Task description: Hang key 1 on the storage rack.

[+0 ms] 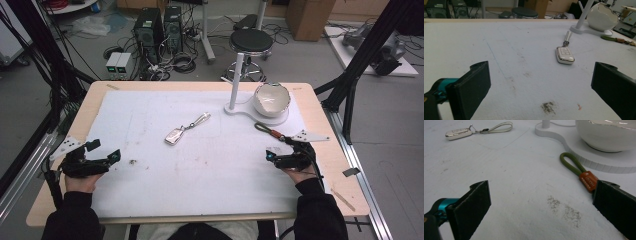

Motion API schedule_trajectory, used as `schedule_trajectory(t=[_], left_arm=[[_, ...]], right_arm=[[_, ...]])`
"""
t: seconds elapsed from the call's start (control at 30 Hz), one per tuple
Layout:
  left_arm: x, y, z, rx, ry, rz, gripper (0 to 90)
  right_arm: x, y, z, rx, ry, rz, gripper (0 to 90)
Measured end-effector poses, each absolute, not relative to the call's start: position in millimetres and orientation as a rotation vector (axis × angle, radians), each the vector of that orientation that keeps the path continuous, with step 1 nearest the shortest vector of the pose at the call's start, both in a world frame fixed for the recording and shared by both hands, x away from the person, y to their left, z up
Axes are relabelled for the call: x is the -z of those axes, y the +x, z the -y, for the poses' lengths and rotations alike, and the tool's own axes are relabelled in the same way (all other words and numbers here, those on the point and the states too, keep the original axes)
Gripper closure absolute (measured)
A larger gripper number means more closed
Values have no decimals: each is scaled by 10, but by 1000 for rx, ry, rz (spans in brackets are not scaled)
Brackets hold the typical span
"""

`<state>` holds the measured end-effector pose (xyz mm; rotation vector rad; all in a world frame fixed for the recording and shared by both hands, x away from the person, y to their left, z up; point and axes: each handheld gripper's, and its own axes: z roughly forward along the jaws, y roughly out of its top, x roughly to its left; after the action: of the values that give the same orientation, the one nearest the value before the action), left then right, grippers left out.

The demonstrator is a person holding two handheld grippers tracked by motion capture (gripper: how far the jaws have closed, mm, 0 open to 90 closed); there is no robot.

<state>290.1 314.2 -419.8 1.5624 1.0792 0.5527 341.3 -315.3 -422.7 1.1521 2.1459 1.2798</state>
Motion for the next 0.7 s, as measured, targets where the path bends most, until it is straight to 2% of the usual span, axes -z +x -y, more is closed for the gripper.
schedule_trajectory(t=[0.7], left_arm=[[4192,2951,-3139,-525,1526,-1076,29]], right_arm=[[3830,3756,3285,-1154,1162,-2197,7]])
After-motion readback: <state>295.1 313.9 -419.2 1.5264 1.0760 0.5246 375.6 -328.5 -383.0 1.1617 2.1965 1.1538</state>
